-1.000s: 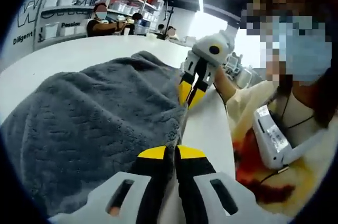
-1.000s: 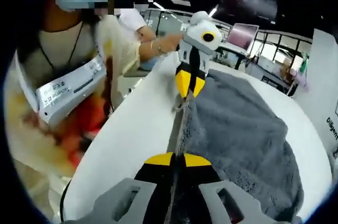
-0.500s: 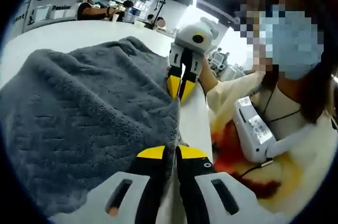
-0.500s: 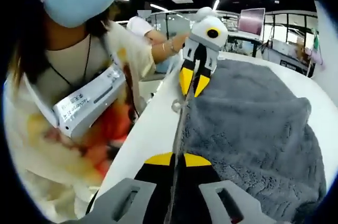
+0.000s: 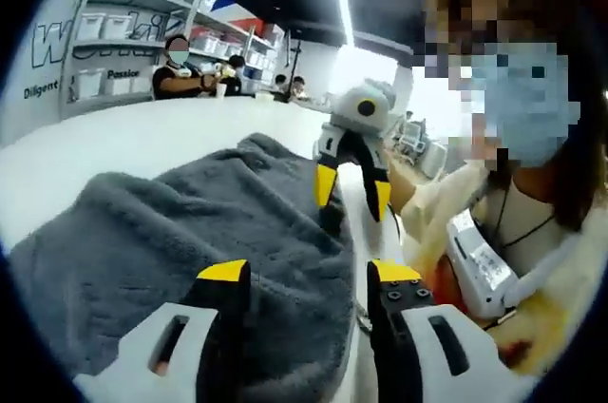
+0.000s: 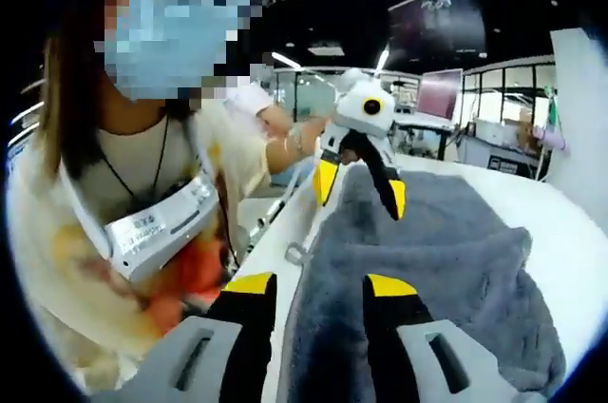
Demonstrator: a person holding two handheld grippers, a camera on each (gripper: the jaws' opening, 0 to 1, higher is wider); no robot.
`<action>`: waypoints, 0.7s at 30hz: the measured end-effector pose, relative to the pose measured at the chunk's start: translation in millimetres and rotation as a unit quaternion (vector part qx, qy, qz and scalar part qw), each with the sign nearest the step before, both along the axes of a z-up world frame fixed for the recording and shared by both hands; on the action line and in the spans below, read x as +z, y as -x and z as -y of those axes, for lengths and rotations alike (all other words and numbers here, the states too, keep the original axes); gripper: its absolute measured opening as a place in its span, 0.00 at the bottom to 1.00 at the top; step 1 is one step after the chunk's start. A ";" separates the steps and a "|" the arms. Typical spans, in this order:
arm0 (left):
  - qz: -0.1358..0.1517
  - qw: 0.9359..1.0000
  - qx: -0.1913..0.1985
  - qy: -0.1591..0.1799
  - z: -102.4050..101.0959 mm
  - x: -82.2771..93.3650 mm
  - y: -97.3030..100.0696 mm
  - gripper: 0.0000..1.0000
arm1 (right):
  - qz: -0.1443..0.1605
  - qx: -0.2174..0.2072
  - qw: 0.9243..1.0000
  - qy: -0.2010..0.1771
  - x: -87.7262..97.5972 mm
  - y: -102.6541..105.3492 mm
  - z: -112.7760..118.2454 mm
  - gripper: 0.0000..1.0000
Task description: Fold the towel on the table until its edges align and the towel forms a compact rectangular stack.
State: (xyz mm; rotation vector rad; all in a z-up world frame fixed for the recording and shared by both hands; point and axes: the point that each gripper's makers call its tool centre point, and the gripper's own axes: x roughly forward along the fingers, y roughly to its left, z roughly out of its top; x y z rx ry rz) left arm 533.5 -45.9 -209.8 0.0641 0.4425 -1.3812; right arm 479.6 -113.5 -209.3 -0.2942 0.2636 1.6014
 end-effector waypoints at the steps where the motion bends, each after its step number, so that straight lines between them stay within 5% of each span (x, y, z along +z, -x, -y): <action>1: 0.006 1.000 0.006 0.003 0.6 2.7 -4.0 0.53 | 0.001 -0.014 1.000 -0.001 -0.1 -5.0 0.2 0.42; 5: 0.023 1.000 0.015 0.005 7.0 9.2 -17.9 0.63 | 0.012 -0.092 0.996 0.000 -1.1 -36.3 7.2 0.55; 11: 0.033 0.998 0.059 0.002 13.4 10.0 -51.7 0.92 | 0.020 -0.234 0.972 -0.004 2.7 -91.4 37.7 0.85; 17: 0.030 0.997 0.076 0.009 13.4 -0.8 -71.8 0.99 | 0.016 -0.295 0.955 0.002 -0.7 -112.7 55.9 0.99; 21: 0.034 0.996 0.081 0.009 7.3 -5.7 -76.5 0.99 | 0.019 -0.316 0.948 0.017 -2.7 -121.8 70.3 0.99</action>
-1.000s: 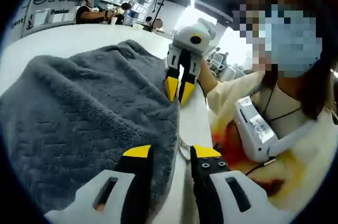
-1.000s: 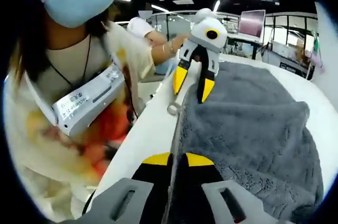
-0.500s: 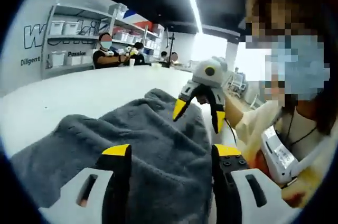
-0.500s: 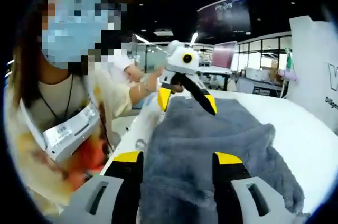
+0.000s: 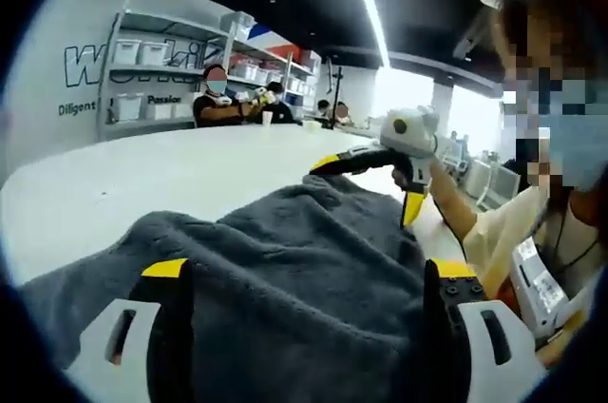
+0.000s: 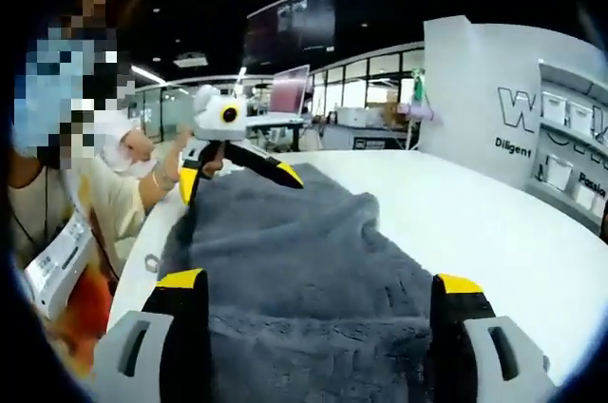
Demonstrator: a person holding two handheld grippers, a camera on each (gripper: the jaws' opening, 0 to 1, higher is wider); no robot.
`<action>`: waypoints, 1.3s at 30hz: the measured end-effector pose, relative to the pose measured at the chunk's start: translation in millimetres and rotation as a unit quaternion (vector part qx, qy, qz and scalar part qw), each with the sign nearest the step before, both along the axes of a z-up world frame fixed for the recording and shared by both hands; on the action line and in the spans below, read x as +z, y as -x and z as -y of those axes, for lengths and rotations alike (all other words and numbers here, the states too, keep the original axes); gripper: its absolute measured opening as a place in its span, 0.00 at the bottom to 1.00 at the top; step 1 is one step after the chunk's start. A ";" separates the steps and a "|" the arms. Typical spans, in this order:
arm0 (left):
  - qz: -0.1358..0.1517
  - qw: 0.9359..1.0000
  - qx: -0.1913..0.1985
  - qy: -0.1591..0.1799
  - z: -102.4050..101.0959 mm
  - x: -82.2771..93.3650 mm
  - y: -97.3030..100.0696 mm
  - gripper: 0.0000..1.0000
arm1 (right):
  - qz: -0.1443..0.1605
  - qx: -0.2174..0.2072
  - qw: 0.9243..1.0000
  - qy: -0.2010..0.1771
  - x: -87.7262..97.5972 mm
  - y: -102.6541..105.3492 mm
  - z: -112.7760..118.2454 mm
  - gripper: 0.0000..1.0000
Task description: Fold the towel on the table until its edges align and the towel forms a compact rectangular stack.
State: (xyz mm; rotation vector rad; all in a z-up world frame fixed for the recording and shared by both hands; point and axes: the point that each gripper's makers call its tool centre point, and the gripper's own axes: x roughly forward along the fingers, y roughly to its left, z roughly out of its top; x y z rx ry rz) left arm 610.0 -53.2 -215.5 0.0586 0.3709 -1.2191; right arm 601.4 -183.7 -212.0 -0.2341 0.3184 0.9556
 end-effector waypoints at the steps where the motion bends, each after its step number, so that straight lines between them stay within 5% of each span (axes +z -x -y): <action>1: 0.003 1.000 0.001 -0.002 -2.7 -0.7 -0.7 0.99 | 0.003 -0.005 1.000 0.003 1.2 -2.1 4.4 0.99; 4: 0.004 1.000 0.002 0.002 -7.9 -3.1 -2.7 0.99 | 0.031 -0.037 0.999 -0.009 16.7 -15.6 23.2 0.95; 6: -0.004 1.000 0.002 0.004 -9.6 -5.2 -3.1 0.99 | 0.046 -0.060 0.997 -0.031 29.8 -24.7 41.8 0.82; 9: -0.010 1.000 -0.001 -0.003 -10.4 -10.3 3.1 0.99 | 0.037 -0.101 0.993 -0.053 35.9 -38.1 75.1 0.74; 12: -0.013 1.000 -0.007 -0.003 -9.4 -11.4 7.6 0.99 | 0.028 -0.162 0.986 -0.028 29.9 -53.8 115.6 0.71; 17: -0.014 1.000 -0.010 -0.001 -6.1 -11.4 12.5 0.99 | 0.017 -0.216 0.975 -0.041 30.7 -76.5 155.1 0.36; 22: -0.019 1.000 -0.007 -0.005 -7.3 -15.1 11.0 0.99 | -0.001 -0.163 0.986 0.036 19.7 -89.8 145.5 0.28; 26: -0.021 1.000 -0.009 -0.006 -8.4 -15.4 12.0 0.98 | -0.041 -0.104 0.993 0.032 10.1 -90.6 111.2 0.24; 31: -0.017 1.000 -0.011 -0.004 -11.2 -12.1 12.7 0.98 | -0.049 -0.086 0.988 0.120 -16.0 -97.3 95.7 0.22; 36: -0.015 1.000 -0.015 -0.002 -12.3 -10.5 14.4 0.98 | -0.080 -0.062 0.986 0.132 -37.2 -96.0 79.3 0.19; 39: -0.019 1.000 -0.018 0.001 -11.0 -9.8 16.9 0.98 | -0.125 -0.035 0.981 0.144 -57.6 -84.6 71.1 0.06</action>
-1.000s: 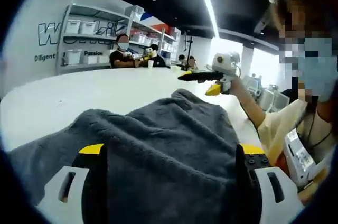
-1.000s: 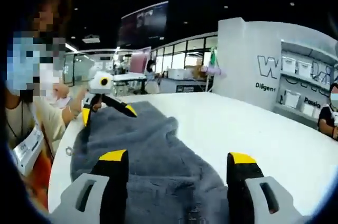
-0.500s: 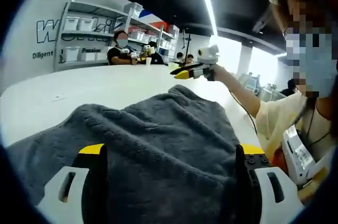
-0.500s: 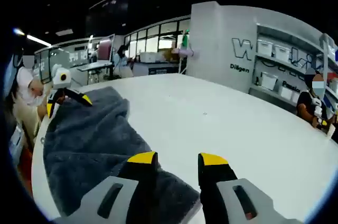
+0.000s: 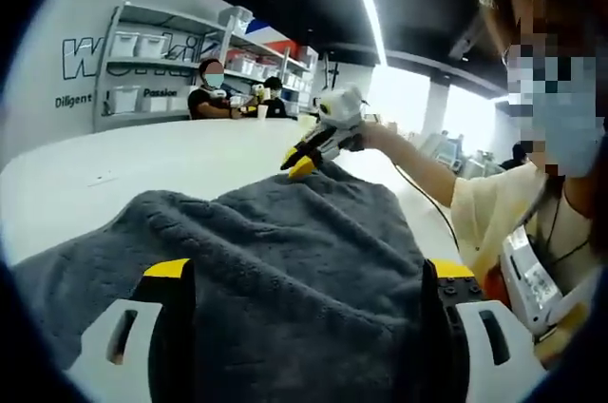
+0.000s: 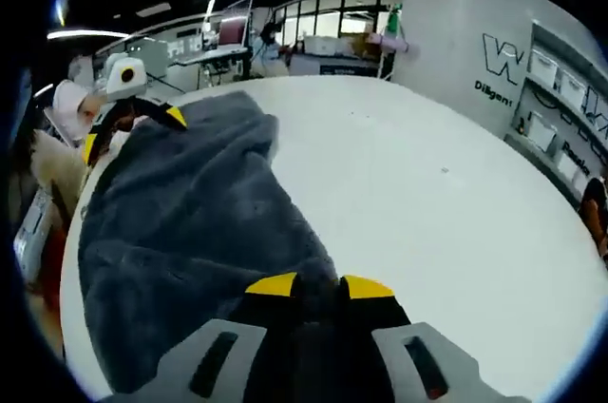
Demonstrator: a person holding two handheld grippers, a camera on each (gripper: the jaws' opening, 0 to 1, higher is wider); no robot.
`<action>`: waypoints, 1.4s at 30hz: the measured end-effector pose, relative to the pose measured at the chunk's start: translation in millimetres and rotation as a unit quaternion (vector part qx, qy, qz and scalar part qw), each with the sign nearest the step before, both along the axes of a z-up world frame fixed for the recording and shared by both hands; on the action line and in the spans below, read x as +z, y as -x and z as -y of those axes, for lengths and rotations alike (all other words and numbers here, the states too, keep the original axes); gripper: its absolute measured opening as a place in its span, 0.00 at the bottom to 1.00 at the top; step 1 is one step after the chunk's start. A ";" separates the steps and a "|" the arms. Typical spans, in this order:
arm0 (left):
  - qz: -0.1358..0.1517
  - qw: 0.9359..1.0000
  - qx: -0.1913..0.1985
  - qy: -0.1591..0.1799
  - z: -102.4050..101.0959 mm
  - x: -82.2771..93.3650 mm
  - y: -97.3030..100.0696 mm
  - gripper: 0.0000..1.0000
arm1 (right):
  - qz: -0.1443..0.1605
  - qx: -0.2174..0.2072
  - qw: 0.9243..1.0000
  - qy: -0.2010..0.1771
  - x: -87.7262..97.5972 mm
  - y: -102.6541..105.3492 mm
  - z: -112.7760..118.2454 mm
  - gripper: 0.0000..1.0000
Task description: Fold the towel on the table until its edges align and the towel forms a compact rectangular stack.
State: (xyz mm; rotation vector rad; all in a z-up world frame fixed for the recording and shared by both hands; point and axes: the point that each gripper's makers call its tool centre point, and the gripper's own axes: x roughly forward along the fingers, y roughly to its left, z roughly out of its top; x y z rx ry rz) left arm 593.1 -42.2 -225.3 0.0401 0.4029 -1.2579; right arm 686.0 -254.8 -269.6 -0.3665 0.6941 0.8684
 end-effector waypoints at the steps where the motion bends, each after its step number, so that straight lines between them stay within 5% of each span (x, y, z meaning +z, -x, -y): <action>1: 0.000 1.000 -0.001 0.002 0.0 0.9 0.6 0.98 | -0.001 0.001 1.000 0.000 -3.2 -1.0 -0.7 0.02; 9: 0.006 1.000 0.000 0.008 1.9 5.9 0.2 0.97 | 0.035 -0.023 0.999 -0.008 12.8 -9.8 8.4 0.00; 12: 0.003 1.000 -0.001 0.008 3.7 4.5 0.9 0.97 | 0.033 -0.029 0.999 0.003 6.6 -17.4 15.2 0.24; 17: 0.007 1.000 0.000 0.008 3.9 5.3 0.4 0.97 | -0.002 -0.022 0.999 -0.031 -5.2 -15.8 10.2 0.08; 21: 0.005 1.000 0.002 0.010 3.8 5.4 -0.1 0.97 | 0.014 -0.029 0.999 -0.022 -1.2 -14.6 11.8 0.00; 24: 0.003 1.000 0.003 0.007 2.9 4.5 -1.6 0.97 | 0.066 -0.032 0.997 0.007 8.8 -18.4 14.5 0.00; 27: 0.004 1.000 0.004 0.008 2.9 4.8 -1.7 0.96 | 0.140 -0.040 0.988 0.052 29.1 -24.1 19.4 0.00; 32: 0.005 1.000 0.008 0.007 1.7 4.8 -2.4 0.96 | 0.283 -0.035 0.945 0.159 69.0 -17.9 19.6 0.00; 36: 0.004 1.000 0.013 0.008 0.3 4.4 -3.2 0.96 | 0.362 0.011 0.913 0.190 92.6 10.8 -9.1 0.00; 38: 0.004 1.000 0.015 0.008 -0.2 4.1 -3.4 0.95 | 0.375 0.047 0.908 0.181 95.1 32.6 -31.4 0.00; 42: 0.002 1.000 0.019 0.009 -2.0 4.2 -4.7 0.95 | 0.354 0.085 0.912 0.188 80.2 70.2 -57.5 0.00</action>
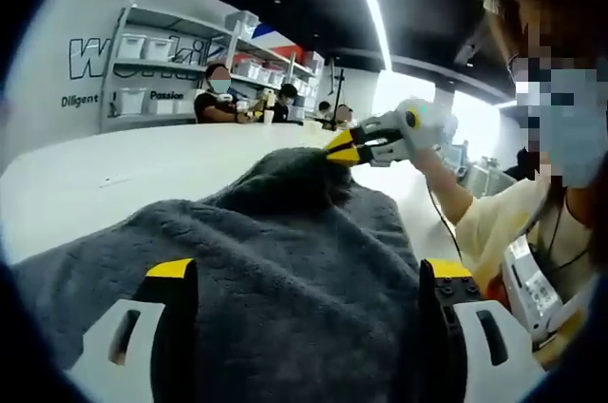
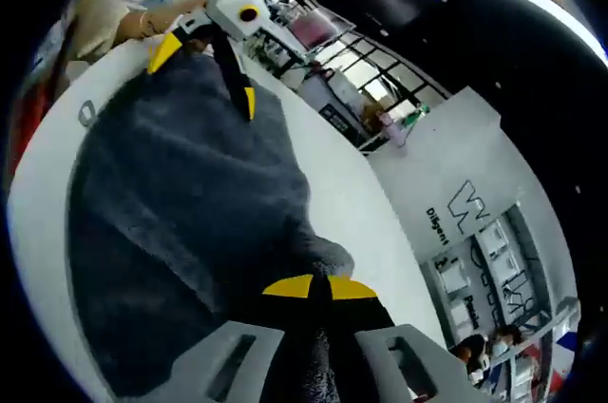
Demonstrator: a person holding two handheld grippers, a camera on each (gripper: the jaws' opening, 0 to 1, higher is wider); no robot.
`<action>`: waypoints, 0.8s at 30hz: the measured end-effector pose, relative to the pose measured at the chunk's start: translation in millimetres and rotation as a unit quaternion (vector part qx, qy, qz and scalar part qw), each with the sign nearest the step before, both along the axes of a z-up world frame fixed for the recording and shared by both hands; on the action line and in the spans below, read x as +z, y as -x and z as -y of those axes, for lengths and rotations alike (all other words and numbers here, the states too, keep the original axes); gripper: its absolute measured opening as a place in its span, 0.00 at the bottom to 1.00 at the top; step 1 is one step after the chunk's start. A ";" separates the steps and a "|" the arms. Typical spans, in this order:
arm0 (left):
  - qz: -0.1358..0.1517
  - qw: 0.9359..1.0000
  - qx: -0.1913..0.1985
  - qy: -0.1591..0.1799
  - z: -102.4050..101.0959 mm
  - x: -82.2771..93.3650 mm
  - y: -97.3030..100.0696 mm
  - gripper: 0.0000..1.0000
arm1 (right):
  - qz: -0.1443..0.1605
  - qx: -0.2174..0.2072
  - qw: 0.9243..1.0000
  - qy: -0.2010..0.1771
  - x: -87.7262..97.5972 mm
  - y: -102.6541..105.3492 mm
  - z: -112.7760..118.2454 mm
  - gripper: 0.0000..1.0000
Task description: Fold the towel on the table until its edges align and the towel forms a compact rectangular stack.
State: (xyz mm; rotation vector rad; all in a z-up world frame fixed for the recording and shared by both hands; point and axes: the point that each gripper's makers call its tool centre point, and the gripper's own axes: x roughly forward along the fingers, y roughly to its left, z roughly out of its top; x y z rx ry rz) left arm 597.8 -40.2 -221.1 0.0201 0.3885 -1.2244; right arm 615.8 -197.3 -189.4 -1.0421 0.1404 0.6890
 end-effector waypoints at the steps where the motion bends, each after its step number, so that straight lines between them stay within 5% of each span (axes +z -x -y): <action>1: 0.000 1.000 0.001 0.000 -0.4 0.1 -0.1 0.95 | -0.016 0.011 1.000 0.001 -7.8 9.4 -6.7 0.00; 9: -0.003 1.000 0.003 0.004 -1.9 1.9 -1.9 0.94 | -0.144 0.053 0.988 -0.001 -71.0 56.3 -32.5 0.00; 11: -0.004 1.000 0.003 0.005 -2.1 2.0 -2.2 0.94 | -0.149 0.053 0.987 -0.011 -74.3 56.1 -32.5 0.04; 14: -0.005 1.000 0.004 0.006 -2.5 2.3 -2.9 0.93 | -0.170 0.073 0.979 -0.088 -58.8 64.0 -39.6 0.16; 17: -0.006 1.000 0.004 0.005 -3.0 1.5 -3.5 0.93 | -0.157 0.086 0.965 -0.194 -19.4 66.1 -38.0 0.18; 21: -0.010 1.000 0.003 0.002 -3.7 0.1 -4.1 0.93 | -0.119 0.013 0.957 -0.263 13.3 48.8 1.5 0.18; 24: -0.009 1.000 0.005 0.001 -4.3 0.3 -4.4 0.94 | -0.121 -0.047 0.954 -0.271 14.2 40.9 40.2 0.19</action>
